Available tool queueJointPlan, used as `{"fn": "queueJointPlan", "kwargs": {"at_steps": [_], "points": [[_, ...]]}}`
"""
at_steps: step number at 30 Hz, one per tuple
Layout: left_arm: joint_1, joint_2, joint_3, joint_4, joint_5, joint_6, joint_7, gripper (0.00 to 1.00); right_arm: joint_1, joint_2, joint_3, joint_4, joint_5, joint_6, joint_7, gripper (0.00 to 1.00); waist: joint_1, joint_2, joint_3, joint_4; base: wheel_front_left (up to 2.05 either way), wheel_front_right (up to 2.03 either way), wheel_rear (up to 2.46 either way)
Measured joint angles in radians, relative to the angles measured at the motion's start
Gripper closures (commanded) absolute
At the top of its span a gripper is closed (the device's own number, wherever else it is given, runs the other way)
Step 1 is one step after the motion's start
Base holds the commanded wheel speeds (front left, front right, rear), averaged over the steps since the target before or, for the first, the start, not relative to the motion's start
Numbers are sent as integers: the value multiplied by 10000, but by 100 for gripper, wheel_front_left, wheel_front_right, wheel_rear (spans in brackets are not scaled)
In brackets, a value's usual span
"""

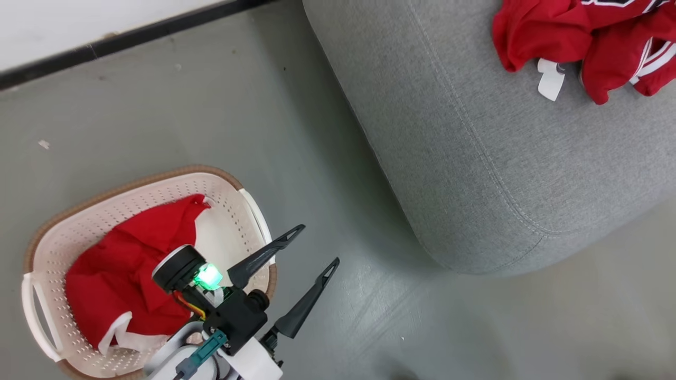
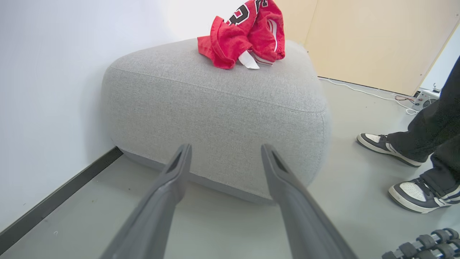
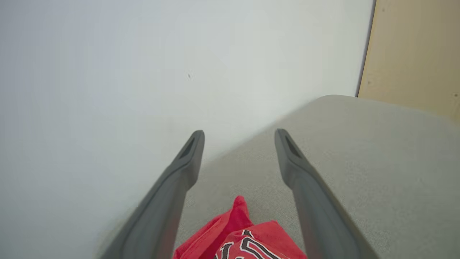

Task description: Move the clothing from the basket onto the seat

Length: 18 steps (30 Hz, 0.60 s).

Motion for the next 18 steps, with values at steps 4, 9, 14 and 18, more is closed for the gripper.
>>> {"fn": "queueJointPlan", "kwargs": {"at_steps": [4, 9, 14, 18], "points": [[-8, -263, 100, -10, -86, 0, 0, 0, 60, 347, -75, -738, 180, 0, -2, 0, 0, 0, -342, 53, 0, 0, 0], [-7, -474, 186, -2, -150, -2, 0, 0, 314, 752, 75, -1749, 412, 0, -31, 0, -1, 0, -797, 144, 0, 0, 0], [9, -917, 435, -2, -431, 4, 0, 0, 798, 1323, 802, -2470, 433, 0, -44, 0, 0, 0, -1275, 253, 0, 0, 0], [45, -1080, 780, -6, -466, 111, 0, 0, 1313, 1741, 1538, -2809, 531, 0, -44, 0, 0, 0, -1665, 359, 0, 0, 0]]}}
